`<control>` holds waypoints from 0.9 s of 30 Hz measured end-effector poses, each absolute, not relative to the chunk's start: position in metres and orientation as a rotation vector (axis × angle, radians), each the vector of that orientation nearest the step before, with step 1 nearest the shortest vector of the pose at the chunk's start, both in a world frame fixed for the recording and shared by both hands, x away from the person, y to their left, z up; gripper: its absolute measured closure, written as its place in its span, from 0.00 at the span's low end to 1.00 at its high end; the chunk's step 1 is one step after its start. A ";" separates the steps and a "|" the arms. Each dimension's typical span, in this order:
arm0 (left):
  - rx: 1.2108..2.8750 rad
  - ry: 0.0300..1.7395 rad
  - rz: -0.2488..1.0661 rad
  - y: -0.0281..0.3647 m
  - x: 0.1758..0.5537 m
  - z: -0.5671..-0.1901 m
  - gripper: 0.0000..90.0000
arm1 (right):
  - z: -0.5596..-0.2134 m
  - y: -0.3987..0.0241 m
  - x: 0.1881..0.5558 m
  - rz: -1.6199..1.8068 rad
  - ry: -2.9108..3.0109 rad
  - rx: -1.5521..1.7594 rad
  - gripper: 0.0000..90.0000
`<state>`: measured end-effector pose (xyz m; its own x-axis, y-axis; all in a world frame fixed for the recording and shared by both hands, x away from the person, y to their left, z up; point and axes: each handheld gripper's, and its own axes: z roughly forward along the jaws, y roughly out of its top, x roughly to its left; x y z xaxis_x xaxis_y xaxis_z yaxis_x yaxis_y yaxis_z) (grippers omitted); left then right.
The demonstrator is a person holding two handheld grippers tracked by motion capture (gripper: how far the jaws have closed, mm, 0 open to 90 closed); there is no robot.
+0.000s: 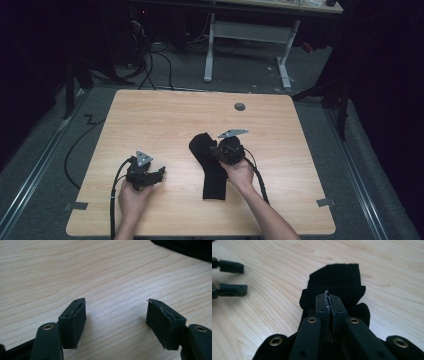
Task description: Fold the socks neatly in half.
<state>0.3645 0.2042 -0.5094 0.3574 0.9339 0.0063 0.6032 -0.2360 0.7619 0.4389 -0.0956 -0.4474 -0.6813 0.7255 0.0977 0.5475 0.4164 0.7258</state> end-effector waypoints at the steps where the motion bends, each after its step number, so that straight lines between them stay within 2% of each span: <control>1: 1.945 1.334 0.624 0.204 0.364 -0.509 0.36 | -0.451 -0.095 0.439 1.108 2.442 1.115 0.97; 15: 1.944 1.334 0.624 0.204 0.364 -0.509 0.36 | -0.489 -0.093 0.442 1.000 2.451 1.103 0.89; 22: 1.944 1.334 0.624 0.204 0.364 -0.509 0.36 | -0.493 -0.092 0.456 0.935 2.424 1.093 0.84; 27: 1.944 1.334 0.625 0.204 0.364 -0.509 0.36 | -0.493 -0.096 0.469 0.936 2.413 1.104 0.83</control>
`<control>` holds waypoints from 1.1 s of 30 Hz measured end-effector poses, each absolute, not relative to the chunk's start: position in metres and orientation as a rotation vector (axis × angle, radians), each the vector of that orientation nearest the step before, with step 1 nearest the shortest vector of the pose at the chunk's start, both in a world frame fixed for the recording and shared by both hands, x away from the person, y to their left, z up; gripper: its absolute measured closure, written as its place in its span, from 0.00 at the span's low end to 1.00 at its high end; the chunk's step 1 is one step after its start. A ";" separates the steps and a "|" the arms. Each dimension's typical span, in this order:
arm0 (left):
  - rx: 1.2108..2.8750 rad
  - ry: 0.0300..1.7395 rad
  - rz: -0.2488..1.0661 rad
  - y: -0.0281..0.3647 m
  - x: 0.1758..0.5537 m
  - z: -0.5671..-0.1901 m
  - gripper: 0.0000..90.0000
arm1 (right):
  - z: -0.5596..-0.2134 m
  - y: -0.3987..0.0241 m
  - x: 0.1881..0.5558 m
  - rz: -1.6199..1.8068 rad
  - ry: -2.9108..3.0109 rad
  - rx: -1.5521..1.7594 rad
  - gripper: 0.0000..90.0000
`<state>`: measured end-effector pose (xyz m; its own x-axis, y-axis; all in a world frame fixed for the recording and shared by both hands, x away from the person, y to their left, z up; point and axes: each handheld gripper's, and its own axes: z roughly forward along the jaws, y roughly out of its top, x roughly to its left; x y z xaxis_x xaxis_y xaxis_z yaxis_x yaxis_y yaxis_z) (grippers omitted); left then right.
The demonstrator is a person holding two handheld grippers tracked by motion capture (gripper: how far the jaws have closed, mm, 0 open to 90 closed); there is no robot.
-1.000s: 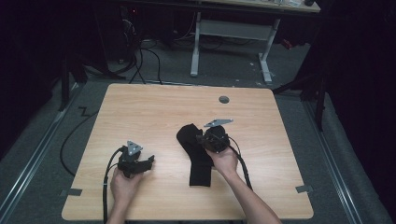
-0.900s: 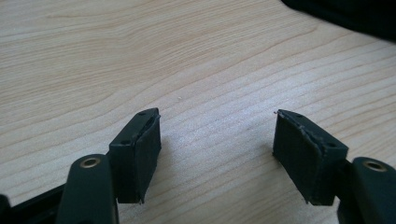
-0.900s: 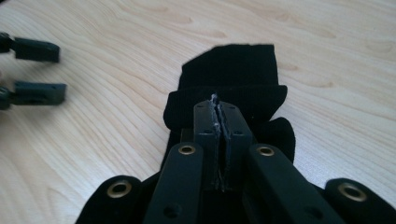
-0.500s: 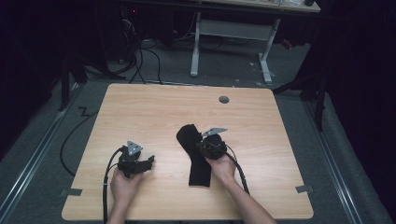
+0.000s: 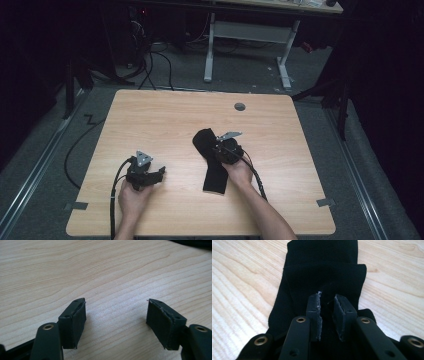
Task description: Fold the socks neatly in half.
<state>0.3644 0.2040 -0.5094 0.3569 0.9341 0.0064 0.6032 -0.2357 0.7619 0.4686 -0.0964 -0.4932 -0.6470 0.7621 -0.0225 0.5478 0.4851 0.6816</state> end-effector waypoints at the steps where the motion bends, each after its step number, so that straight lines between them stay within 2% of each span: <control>1: 1.944 1.334 0.625 0.204 0.364 -0.509 0.36 | -0.493 -0.097 0.470 0.936 2.414 1.098 0.81; 4: 1.944 1.335 0.625 0.204 0.364 -0.509 0.36 | -0.491 -0.099 0.471 0.964 2.417 1.105 0.73; 10: 1.943 1.335 0.626 0.204 0.364 -0.509 0.36 | -0.466 -0.116 0.455 1.072 2.372 1.063 0.68; 15: 1.945 1.334 0.625 0.204 0.364 -0.509 0.36 | -0.450 -0.137 0.429 1.149 2.355 1.022 0.74; 17: 1.944 1.334 0.624 0.204 0.364 -0.509 0.36 | -0.455 -0.142 0.419 1.150 2.396 1.009 0.77; 20: 1.945 1.334 0.624 0.204 0.364 -0.509 0.36 | -0.468 -0.140 0.413 1.087 2.434 1.005 0.76; 25: 1.945 1.334 0.624 0.204 0.364 -0.509 0.36 | -0.490 -0.132 0.420 1.012 2.471 1.033 0.74; 28: 1.945 1.334 0.624 0.204 0.364 -0.509 0.36 | -0.495 -0.134 0.425 1.008 2.469 1.042 0.77; 29: 1.945 1.334 0.624 0.204 0.364 -0.509 0.36 | -0.496 -0.138 0.430 0.992 2.452 1.043 0.82; 33: 1.945 1.334 0.624 0.204 0.364 -0.509 0.36 | -0.494 -0.144 0.438 0.948 2.453 1.034 0.90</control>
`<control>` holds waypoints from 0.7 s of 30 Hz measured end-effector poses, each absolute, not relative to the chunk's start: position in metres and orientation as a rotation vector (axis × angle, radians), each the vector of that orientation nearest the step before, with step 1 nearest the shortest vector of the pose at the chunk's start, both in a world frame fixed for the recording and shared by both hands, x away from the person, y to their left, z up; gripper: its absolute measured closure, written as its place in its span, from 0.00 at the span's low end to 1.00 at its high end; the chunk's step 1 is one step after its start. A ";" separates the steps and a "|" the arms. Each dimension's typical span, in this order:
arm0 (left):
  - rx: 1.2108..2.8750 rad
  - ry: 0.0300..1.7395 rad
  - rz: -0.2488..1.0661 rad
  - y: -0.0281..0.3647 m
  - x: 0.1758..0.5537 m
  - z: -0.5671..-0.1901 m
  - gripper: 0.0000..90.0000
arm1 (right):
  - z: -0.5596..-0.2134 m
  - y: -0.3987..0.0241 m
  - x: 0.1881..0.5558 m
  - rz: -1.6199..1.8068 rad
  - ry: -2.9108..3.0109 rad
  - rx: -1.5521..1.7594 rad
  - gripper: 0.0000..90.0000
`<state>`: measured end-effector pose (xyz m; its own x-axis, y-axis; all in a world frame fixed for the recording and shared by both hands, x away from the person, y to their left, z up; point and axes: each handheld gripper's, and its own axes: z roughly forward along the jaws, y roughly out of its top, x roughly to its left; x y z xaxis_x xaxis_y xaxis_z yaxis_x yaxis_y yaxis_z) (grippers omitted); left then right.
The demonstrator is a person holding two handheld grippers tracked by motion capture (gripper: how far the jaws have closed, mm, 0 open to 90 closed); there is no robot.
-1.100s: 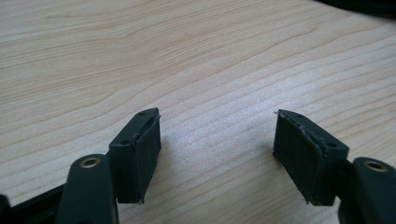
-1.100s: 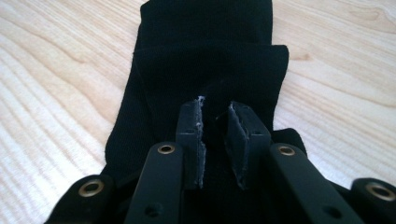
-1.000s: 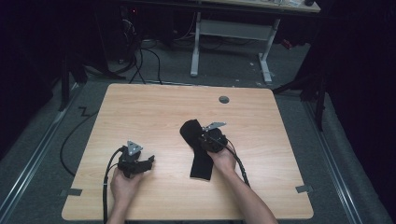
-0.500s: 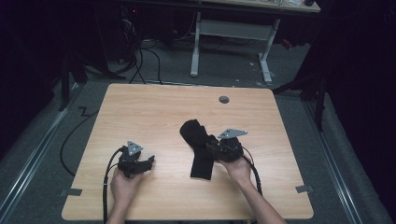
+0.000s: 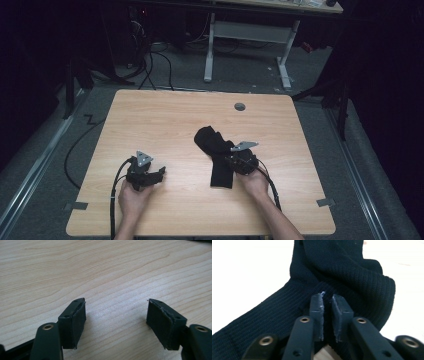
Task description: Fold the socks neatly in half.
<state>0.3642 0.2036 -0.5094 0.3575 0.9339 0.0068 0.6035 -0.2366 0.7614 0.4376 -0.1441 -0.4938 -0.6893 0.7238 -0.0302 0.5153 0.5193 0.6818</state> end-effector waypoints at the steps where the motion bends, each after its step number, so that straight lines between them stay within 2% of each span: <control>1: 1.945 1.333 0.624 0.204 0.364 -0.509 0.36 | -0.493 -0.145 0.439 0.939 2.454 1.034 0.93; 6: 1.945 1.333 0.625 0.204 0.364 -0.509 0.36 | -0.491 -0.146 0.439 0.928 2.441 1.025 0.97; 21: 1.946 1.333 0.623 0.204 0.364 -0.509 0.36 | -0.461 -0.151 0.426 1.011 2.384 0.949 0.99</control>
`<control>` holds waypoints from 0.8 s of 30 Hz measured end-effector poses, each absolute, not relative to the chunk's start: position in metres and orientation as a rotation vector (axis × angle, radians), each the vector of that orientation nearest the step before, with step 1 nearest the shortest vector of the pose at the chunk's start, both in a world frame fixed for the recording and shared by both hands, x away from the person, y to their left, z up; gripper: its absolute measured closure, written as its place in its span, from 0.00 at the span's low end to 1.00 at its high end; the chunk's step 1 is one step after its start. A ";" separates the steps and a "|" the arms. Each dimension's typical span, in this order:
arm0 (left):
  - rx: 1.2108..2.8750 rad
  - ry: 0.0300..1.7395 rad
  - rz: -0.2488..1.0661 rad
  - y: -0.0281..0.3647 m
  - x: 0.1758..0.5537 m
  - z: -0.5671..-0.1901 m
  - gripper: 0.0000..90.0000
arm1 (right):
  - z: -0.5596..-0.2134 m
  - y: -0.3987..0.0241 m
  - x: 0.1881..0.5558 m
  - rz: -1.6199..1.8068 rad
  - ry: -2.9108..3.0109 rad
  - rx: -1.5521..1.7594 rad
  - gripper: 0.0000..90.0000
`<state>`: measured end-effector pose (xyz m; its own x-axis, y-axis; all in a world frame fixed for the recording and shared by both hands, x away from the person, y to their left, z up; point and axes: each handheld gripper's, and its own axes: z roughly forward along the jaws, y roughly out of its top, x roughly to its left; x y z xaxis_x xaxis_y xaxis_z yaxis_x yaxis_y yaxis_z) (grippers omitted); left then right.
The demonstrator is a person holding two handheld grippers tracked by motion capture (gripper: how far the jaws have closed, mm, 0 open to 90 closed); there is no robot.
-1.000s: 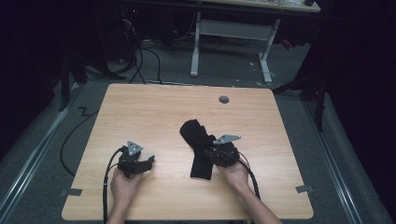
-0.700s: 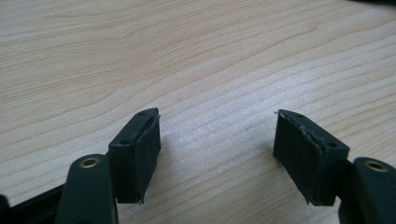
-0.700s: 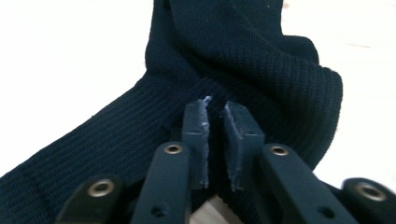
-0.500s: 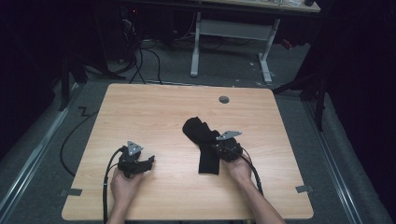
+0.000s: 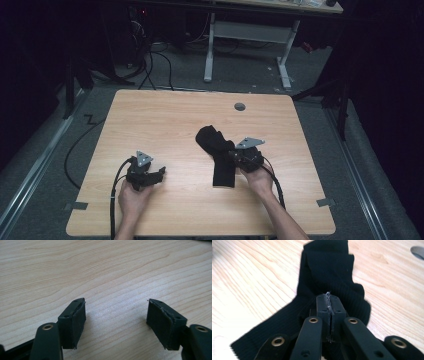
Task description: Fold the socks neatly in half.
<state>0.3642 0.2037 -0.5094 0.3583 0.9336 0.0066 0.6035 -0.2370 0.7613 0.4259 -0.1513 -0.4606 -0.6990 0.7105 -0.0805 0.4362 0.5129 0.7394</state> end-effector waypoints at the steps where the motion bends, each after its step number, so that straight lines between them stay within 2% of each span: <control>1: 1.945 1.333 0.623 0.204 0.364 -0.509 0.36 | -0.459 -0.151 0.425 1.017 2.382 0.943 0.99; 14: 1.945 1.333 0.623 0.204 0.364 -0.509 0.36 | -0.432 -0.151 0.413 1.099 2.356 0.887 0.99; 24: 1.946 1.333 0.623 0.204 0.364 -0.509 0.36 | -0.427 -0.144 0.395 1.130 2.399 0.833 0.99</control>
